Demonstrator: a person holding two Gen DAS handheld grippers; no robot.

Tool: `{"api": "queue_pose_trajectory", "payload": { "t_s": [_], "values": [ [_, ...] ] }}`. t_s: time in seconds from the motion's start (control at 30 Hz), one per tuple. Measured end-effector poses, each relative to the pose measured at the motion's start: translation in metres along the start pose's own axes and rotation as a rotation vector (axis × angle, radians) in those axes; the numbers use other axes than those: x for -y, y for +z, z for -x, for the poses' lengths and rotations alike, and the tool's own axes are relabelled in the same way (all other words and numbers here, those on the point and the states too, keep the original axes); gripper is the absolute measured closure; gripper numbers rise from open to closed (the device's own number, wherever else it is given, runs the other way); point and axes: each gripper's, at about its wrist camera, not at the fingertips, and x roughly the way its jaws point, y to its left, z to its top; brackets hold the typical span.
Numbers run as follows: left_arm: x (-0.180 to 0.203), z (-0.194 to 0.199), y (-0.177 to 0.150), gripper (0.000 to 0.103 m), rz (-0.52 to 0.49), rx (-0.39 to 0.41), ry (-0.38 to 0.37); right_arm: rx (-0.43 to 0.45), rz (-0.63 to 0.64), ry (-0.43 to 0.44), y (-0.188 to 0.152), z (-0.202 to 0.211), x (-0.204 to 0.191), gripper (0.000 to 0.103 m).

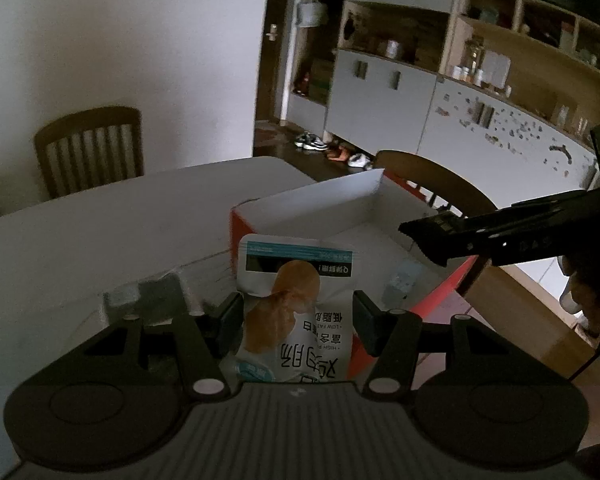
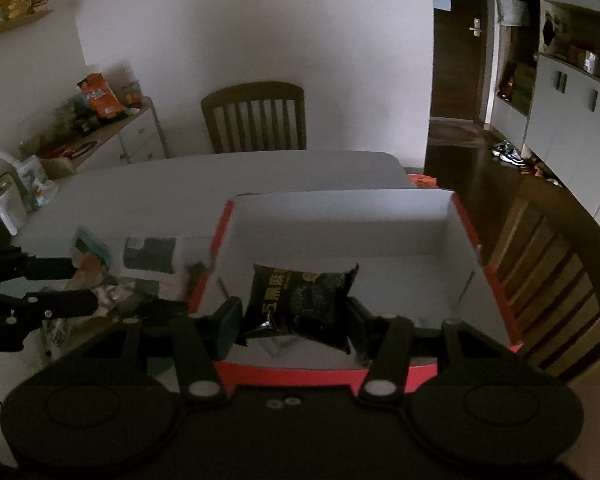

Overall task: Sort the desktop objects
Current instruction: 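Carry white bag in left tool while right tool carries black bag to shoebox, then lower and release white bag from left tool while right tool releases black bag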

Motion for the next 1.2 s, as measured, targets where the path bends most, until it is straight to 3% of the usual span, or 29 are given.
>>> {"api": "queue_pose_trajectory", "payload": {
  "t_s": [0.3,0.67,1.2],
  "values": [
    [0.03,-0.047,0.036,0.046,-0.051,-0.014,-0.031,-0.021,-0.012,-0.011,0.001,-0.013,0.032,0.048],
    [0.041,-0.114,0.073,0.046,-0.083,-0.074,-0.047,-0.087,0.021,-0.013,0.006,-0.052,0.052,0.048],
    [0.054,-0.198,0.068,0.045,-0.189,-0.25,-0.035,-0.231,0.1,0.005,-0.013,-0.096,0.056,0.049]
  ]
}}
